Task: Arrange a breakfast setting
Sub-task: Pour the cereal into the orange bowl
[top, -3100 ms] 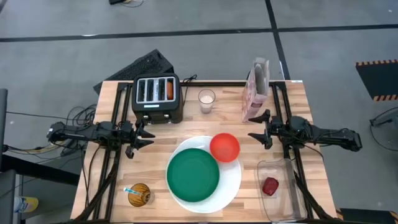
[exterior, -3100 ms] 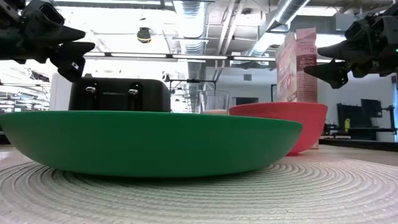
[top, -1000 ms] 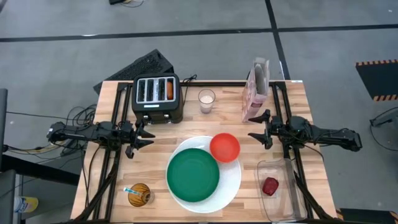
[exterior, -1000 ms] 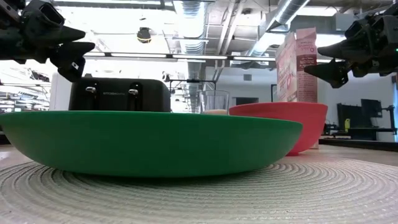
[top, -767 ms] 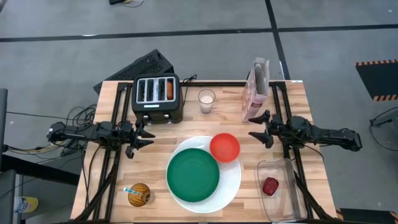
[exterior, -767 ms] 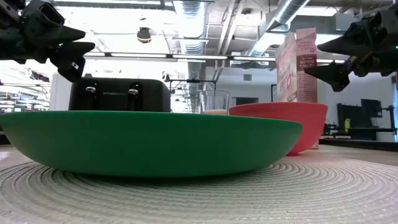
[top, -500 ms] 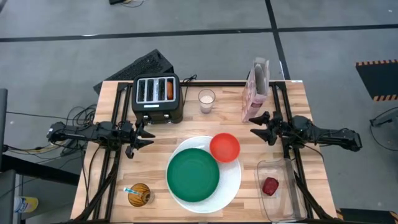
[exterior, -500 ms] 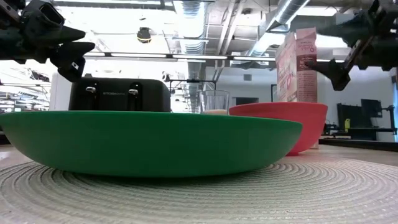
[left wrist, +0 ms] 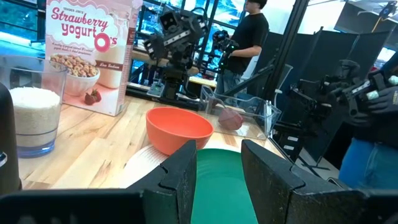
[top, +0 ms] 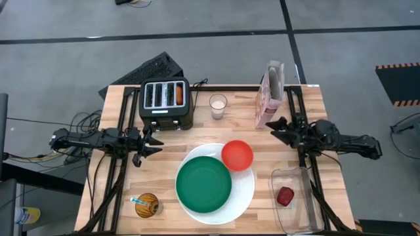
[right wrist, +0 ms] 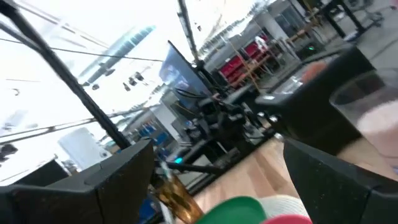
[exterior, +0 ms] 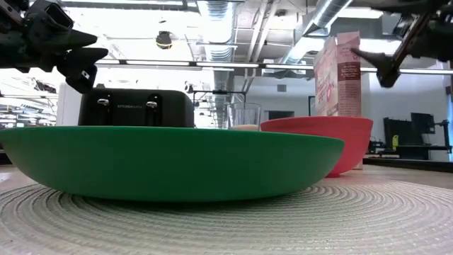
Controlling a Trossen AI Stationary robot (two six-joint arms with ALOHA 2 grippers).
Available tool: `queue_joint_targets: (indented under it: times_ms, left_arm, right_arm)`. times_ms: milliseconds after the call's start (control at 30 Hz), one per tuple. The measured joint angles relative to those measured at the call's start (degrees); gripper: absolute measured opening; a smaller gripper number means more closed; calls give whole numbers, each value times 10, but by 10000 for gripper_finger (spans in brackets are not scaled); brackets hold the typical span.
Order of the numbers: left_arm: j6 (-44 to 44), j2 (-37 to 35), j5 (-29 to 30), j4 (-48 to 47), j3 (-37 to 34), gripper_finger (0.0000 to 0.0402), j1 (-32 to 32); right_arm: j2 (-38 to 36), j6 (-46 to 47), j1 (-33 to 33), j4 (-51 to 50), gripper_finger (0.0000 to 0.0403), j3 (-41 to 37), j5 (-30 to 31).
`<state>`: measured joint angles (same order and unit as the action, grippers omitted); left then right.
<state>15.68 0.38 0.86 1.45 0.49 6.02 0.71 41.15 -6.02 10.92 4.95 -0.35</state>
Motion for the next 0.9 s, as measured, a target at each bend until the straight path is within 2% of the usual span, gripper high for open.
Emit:
queue_joint_targets:
  times_ms: [233,400,567,667,767,900]
  left_arm:
    - [0,0,0,0,0,113,0]
    - [0,0,0,0,0,113,0]
    - [0,0,0,0,0,113,0]
    - [0,0,0,0,0,113,0]
    - [0,0,0,0,0,113,0]
    - [0,0,0,0,0,113,0]
  right_arm:
    - [0,-11,0,-6,377,69,-4]
    - [6,-60,0,-35,377,134,1]
    - [39,-123,0,-134,377,228,11]
    - [72,-141,0,-208,377,288,38]
    - [114,-134,0,-290,377,344,63]
    - [169,-77,0,-384,377,399,67]
